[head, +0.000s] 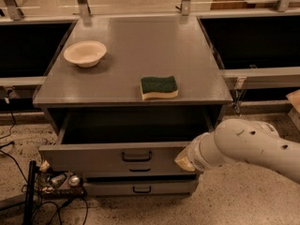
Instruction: Close top drawer
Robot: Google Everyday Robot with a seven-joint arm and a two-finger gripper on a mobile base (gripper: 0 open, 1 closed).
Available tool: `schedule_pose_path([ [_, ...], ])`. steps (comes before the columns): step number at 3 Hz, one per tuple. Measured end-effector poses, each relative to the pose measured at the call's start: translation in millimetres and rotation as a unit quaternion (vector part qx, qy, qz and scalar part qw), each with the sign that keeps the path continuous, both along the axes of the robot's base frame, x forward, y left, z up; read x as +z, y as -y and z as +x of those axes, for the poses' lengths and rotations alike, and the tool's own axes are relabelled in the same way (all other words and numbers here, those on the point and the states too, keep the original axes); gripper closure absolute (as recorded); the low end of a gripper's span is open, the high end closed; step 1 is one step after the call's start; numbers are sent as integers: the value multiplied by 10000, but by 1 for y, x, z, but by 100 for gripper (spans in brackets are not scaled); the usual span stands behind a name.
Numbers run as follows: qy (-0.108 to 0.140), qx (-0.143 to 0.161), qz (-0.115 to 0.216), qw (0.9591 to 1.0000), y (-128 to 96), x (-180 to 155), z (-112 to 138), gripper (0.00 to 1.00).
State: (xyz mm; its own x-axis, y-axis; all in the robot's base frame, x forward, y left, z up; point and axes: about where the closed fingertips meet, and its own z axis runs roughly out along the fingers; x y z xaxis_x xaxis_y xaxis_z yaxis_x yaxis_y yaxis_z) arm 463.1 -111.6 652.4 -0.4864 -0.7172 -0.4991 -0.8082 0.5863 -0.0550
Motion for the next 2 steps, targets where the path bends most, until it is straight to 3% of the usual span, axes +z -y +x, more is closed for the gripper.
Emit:
schedule_pose_path([
  [1,16,6,59,10000,-8,0,9,100],
  [2,17,6,60,10000,-8,0,9,82],
])
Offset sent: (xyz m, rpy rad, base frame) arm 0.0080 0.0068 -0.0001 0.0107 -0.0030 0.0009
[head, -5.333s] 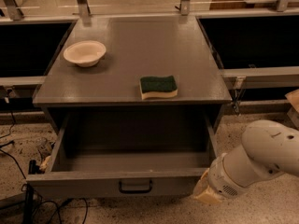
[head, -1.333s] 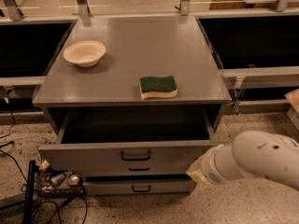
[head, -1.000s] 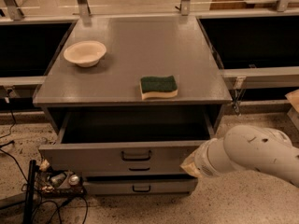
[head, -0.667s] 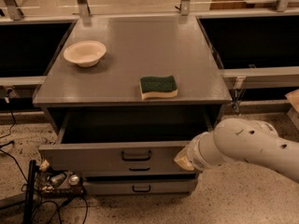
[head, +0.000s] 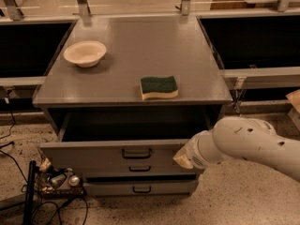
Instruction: Close top drawer
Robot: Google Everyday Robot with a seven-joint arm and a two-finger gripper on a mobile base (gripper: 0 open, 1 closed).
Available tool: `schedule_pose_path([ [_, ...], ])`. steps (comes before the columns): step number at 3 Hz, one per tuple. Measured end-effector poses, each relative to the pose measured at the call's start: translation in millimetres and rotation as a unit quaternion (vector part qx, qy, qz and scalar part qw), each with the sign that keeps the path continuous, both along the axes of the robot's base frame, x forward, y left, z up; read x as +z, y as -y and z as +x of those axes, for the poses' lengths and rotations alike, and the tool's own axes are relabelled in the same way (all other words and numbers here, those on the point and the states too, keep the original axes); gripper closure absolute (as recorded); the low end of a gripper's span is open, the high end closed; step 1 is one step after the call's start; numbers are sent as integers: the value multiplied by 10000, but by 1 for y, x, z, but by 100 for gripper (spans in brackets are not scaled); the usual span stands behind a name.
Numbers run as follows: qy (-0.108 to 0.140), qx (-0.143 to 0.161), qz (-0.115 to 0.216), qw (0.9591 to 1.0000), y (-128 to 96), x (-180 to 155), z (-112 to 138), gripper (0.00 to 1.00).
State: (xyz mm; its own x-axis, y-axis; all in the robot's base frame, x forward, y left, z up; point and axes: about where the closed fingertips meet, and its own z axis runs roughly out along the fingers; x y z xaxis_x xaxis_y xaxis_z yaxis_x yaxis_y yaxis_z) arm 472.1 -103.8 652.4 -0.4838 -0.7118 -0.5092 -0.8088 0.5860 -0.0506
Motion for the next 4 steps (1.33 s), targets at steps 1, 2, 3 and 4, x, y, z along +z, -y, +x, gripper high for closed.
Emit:
schedule_pose_path([
  [1,0,0,0,10000,0,0,0,58],
  [2,0,0,0,10000,0,0,0,27],
  [3,0,0,0,10000,0,0,0,4],
  [4,1,1,0,10000,0,0,0,0],
])
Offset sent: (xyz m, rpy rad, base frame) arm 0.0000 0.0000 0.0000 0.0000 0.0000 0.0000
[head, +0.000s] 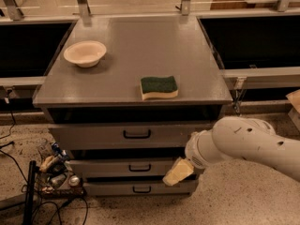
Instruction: Close top drawer
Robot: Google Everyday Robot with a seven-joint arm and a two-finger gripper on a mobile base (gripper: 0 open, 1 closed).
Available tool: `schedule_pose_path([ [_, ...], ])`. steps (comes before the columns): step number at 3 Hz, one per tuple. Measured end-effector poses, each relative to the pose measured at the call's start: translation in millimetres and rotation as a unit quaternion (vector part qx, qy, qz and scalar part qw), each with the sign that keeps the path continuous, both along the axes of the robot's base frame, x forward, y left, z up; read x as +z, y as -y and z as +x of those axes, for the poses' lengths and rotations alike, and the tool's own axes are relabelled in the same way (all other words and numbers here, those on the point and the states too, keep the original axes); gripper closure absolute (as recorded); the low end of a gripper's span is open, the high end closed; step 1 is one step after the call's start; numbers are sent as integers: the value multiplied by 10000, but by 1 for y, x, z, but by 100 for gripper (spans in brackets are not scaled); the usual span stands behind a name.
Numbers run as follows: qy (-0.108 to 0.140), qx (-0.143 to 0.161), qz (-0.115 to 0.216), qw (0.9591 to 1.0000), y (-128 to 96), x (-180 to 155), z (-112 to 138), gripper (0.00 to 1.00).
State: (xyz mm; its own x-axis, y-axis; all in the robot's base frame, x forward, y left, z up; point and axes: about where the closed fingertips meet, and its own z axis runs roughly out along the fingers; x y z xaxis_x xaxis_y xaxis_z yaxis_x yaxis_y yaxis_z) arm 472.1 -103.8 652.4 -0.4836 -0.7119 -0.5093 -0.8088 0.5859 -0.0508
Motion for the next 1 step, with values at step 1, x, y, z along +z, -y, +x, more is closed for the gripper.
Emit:
schedule_pose_path([
  [1,0,0,0,10000,0,0,0,0],
])
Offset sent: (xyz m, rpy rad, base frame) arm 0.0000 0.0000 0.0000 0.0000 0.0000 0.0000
